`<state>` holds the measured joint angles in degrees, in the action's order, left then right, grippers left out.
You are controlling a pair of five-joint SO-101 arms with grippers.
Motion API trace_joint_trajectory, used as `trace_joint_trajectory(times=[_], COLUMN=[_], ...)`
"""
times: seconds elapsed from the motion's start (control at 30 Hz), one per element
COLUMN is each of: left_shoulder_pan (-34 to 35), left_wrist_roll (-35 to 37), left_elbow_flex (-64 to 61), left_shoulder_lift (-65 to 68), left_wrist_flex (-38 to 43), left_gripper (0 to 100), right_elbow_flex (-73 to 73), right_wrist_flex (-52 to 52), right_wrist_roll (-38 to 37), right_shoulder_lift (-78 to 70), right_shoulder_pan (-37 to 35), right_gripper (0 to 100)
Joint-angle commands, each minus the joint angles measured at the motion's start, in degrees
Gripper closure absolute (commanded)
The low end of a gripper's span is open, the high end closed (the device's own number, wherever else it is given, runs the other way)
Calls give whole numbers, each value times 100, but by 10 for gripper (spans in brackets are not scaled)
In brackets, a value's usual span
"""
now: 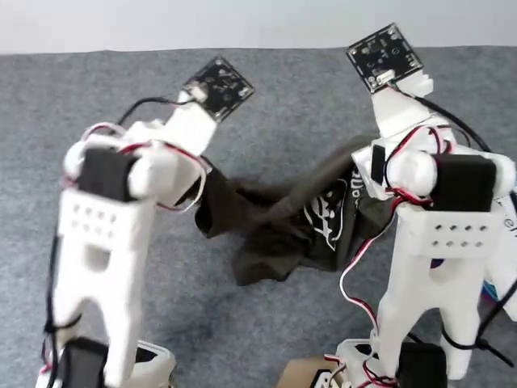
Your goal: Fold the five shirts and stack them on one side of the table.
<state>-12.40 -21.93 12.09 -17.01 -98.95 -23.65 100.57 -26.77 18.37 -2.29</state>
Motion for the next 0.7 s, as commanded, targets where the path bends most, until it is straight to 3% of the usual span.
trace_joint_trajectory(times=[0.0, 0.23, 0.67], left_shoulder_pan=[53, 229, 1204], left_wrist_roll=[0, 0, 9], left_elbow_flex=[215, 215, 541], left_shoulder_lift=[-747, -1486, -2655], left_wrist_flex=[-141, 378, 1723], left_gripper=[997, 997, 997], right_elbow_flex=[-492, -985, -1556], right_wrist_flex=[198, 215, 145], right_wrist_roll=[62, 62, -255], right_shoulder_lift=[224, 224, 567], right_shoulder_pan=[57, 57, 145], right_gripper=[989, 989, 989])
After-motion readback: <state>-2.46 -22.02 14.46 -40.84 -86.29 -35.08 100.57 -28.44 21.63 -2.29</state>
